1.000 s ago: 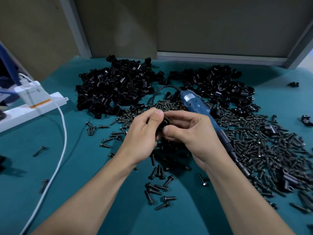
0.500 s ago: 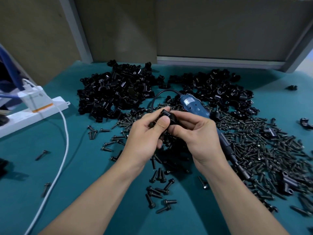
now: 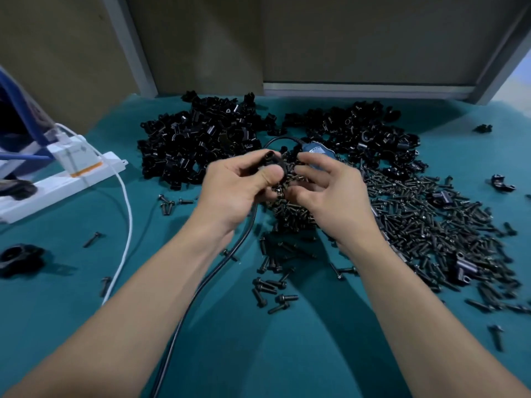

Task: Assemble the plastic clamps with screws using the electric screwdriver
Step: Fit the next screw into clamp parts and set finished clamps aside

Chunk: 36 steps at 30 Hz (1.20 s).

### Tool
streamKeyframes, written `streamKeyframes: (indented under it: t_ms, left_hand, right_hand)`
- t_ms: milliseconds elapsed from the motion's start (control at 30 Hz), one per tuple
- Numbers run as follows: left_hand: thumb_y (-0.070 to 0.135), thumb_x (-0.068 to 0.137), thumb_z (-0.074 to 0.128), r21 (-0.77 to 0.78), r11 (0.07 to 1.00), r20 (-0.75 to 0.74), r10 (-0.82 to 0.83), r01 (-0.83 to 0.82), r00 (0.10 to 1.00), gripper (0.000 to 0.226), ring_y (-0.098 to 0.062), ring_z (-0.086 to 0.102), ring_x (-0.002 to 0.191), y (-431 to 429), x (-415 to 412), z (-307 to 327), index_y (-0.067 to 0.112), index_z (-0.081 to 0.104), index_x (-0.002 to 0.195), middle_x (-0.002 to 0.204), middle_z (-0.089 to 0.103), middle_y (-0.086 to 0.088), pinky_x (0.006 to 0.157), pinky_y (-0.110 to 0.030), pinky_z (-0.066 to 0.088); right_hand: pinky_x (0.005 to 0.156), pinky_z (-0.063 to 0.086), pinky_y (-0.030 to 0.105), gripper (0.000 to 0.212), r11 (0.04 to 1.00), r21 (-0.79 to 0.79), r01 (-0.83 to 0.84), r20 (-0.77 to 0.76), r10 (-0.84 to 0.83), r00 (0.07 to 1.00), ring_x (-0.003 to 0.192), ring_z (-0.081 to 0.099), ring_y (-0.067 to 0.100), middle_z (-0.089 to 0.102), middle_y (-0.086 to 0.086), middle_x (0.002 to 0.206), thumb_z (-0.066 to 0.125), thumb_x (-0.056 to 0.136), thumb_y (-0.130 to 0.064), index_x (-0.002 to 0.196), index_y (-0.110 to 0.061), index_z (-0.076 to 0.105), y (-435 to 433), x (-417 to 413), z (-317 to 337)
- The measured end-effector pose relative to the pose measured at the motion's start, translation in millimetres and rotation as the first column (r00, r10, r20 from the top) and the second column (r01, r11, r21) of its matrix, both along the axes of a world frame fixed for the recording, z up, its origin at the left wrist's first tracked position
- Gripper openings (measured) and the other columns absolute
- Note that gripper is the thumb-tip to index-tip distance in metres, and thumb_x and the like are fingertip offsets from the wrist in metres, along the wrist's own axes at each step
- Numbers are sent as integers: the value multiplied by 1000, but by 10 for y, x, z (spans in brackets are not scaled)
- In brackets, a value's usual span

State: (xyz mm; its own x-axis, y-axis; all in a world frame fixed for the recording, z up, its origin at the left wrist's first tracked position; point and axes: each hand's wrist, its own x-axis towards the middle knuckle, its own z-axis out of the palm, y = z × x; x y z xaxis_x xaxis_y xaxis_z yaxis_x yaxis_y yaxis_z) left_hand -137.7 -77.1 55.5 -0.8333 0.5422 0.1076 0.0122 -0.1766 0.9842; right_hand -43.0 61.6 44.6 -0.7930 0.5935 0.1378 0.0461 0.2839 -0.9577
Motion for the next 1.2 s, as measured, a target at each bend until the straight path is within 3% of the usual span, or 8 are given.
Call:
streamKeyframes:
  t_ms: [133,233,433,533,700,833,1000,1200]
  left_hand:
    - [22,71,80,-54,998,72,42,-38,997,19,-10,70,61,-384,-193,2,31,86,87,91,82,0,62,-18,59]
    - [13,81,80,-213,976,67,53,-38,996,23,-14,70,60,-556,-160,-200,30,84,95,93,82,-2,60,-22,61]
    - [6,88,80,-249,969,25,-3,9,1000,30,-15,70,58,-418,39,-463,36,85,86,87,82,-2,59,-21,60]
    - [10,87,82,-274,962,-19,-12,6,1000,31,-15,74,63,-325,61,-503,41,83,88,90,82,2,63,-27,63]
    - [12,87,83,-283,959,-34,-22,12,999,25,-14,73,63,-17,-28,-383,25,81,108,86,81,3,57,-22,58]
    - [11,86,84,-317,945,-119,-122,78,985,27,-16,75,71,86,-136,-362,21,82,111,91,82,2,68,-32,63]
    - [6,83,85,-313,939,-133,-189,140,973,35,-15,77,84,3,-135,-463,38,83,97,95,82,2,78,-31,64]
    - [4,82,83,-272,948,-95,-200,168,975,27,-23,75,80,4,-112,-435,18,82,105,93,81,-7,74,-35,65]
  right_hand:
    - [62,53,8,25,901,364,-235,349,102,931,69,68,-9,74,-26,80,80,86,-12,88,-37,81,-57,304,66]
    - [74,59,15,21,745,417,-521,588,216,779,74,69,-3,75,-22,86,80,87,-15,85,-35,82,-217,421,3]
    - [77,60,29,17,692,466,-551,612,198,766,79,67,4,73,-15,87,75,86,-17,85,-34,77,-263,429,-90]
    - [62,46,11,17,845,387,-369,452,175,875,63,63,-4,72,-17,75,77,88,-16,80,-31,76,-154,419,-95]
    - [53,49,25,16,990,115,-85,172,64,983,51,61,10,73,4,64,71,94,-11,83,-22,72,31,137,-7]
    - [52,53,27,13,996,-76,-55,-18,54,998,50,61,19,70,13,62,75,90,-6,83,-16,76,41,129,-63]
    - [50,52,26,14,949,-295,-109,-143,69,987,54,67,26,70,17,65,80,84,0,80,-12,77,100,208,-127]
    - [49,53,26,7,908,-373,-192,-179,133,975,54,65,24,72,20,71,78,79,-16,78,-9,78,37,161,-170]
